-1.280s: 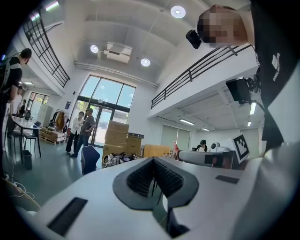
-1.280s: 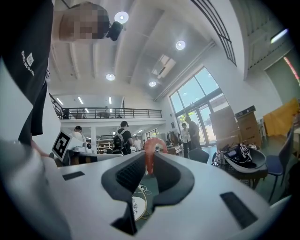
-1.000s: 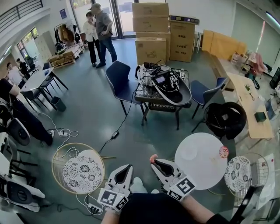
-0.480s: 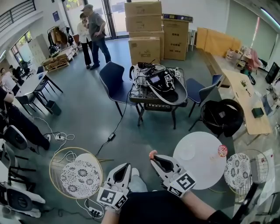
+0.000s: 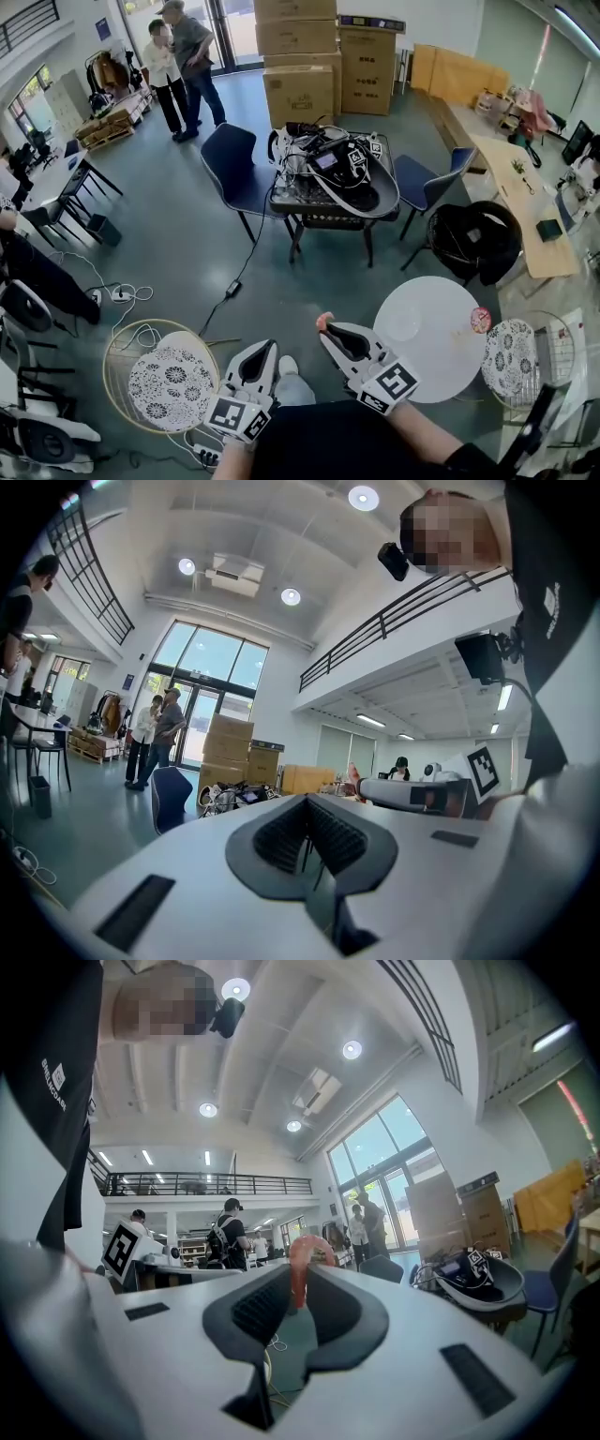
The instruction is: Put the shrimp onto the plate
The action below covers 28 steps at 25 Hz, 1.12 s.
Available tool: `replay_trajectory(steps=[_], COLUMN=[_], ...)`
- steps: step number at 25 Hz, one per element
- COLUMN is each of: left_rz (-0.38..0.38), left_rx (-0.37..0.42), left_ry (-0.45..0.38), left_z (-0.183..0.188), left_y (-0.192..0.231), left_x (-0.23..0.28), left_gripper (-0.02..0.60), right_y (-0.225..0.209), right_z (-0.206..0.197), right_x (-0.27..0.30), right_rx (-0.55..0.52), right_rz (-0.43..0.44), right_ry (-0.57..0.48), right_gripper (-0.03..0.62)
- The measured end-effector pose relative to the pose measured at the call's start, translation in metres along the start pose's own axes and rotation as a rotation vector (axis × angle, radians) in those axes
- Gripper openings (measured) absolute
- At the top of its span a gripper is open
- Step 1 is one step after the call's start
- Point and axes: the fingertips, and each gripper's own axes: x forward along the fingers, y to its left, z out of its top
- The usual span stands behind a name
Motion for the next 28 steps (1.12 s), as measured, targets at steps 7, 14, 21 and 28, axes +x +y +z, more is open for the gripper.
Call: replay_trajectory(steps=[7,14,21,28], left_rz=[-0.022,-0.05,-0.08,-0.111], left_rx=[-0.007,-0.013,-0.019,-0.021], left_ry=[0.019,0.022,0.02,0.018], left_z=[0.008,0.018,0.027,0.033], left_y=[0.034,0.074,0.117,0.162], left_x=[0.029,0.057,0.08,0.095], left_gripper=[0.006,0.006,0.006,0.006], right_y=[-0.021,-0.042,-0.059,-0.068], right_z=[-0.002,-0.002,0.0,-0.002], right_x=[0.037,0.08,0.125,0.168], right_rx=[0.012,0.01,0.012,-0.002], right_rz=[-0.019,-0.046,-0.074,-0.106], right_ry=[0.019,0.022,0.017,0.011], right_gripper=[0.058,0.058,0.058,0.058])
